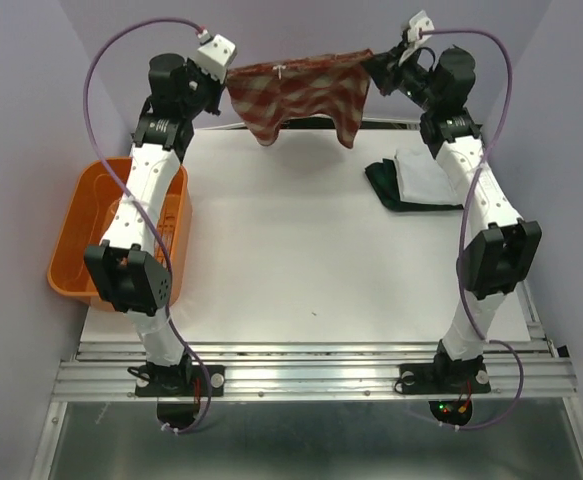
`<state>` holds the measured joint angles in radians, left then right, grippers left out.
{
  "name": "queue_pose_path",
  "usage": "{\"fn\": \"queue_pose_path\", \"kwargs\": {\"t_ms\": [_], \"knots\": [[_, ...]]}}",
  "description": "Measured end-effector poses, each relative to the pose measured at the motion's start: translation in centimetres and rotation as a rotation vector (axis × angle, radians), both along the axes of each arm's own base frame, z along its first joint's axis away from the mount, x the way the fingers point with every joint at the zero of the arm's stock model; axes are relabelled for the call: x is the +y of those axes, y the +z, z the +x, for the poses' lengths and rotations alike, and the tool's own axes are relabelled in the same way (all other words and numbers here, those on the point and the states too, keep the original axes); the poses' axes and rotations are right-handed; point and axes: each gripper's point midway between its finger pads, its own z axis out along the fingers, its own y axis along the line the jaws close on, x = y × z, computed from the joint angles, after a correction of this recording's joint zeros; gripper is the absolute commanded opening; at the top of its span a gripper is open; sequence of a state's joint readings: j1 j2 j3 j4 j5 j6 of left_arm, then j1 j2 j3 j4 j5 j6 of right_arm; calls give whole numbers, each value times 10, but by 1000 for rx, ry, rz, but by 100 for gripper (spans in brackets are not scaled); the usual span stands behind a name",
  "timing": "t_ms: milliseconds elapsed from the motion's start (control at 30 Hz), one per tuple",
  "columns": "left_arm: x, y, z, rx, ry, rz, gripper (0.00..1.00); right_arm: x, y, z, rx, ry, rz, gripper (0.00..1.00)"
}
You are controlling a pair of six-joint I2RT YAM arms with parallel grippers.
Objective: Fold and stack the skirts
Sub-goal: Flatten the skirt out
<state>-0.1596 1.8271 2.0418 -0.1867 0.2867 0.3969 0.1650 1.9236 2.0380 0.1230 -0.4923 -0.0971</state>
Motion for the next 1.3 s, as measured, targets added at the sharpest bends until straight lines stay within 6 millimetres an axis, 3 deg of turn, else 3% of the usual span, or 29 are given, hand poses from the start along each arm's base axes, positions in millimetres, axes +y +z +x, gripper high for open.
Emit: {"fn": "queue_pose_path", "kwargs": {"t_ms": [67,133,167,200,233,267,333,367,400,467,500,667,800,900,967,1067,1133,1167,1267,1300], "knots": [[2,-31,-18,41,-32,46,0,3,-21,-12,10,44,-48,1],[3,-70,-34,113,-60,95,0,3,-73,-30,64,95,-121,1],[3,-95,-43,150,-74,130,0,2,-109,-41,104,122,-174,1],[3,-123,-53,201,-87,163,0,1,-136,-51,139,147,-211,1],[2,-164,-69,278,-104,209,0,-1,-164,-60,174,164,-244,1],[2,-188,-79,322,-115,235,0,-3,-195,-72,211,189,-284,1],[2,-255,-118,464,-157,308,0,-6,-239,-94,272,233,-352,1],[3,-286,-144,539,-185,341,0,-8,-267,-114,318,272,-390,1],[3,-300,-157,571,-203,356,0,-9,-292,-140,375,317,-417,1],[6,-322,-192,640,-241,384,0,-9,-309,-171,405,383,-455,1],[6,-320,-203,634,-257,387,0,-9,-310,-189,390,419,-478,1],[5,-286,-234,508,-302,383,0,-9,-282,-236,227,509,-572,1],[-4,-277,-270,474,-383,395,0,-14,-289,-274,205,547,-615,1],[-9,-272,-280,509,-403,383,0,-18,-290,-283,275,529,-577,1],[-12,-253,-269,510,-376,358,0,-21,-283,-276,329,485,-538,1],[-16,-198,-237,436,-291,275,0,-22,-242,-245,360,386,-465,1],[-18,-146,-217,322,-229,212,0,-21,-184,-211,300,298,-398,1],[-18,-124,-211,268,-209,184,0,-21,-171,-205,282,279,-382,1],[-15,-68,-200,140,-149,122,0,-21,-89,-191,148,208,-301,1],[-14,-53,-198,106,-136,105,0,-21,-74,-191,120,198,-286,1]]}}
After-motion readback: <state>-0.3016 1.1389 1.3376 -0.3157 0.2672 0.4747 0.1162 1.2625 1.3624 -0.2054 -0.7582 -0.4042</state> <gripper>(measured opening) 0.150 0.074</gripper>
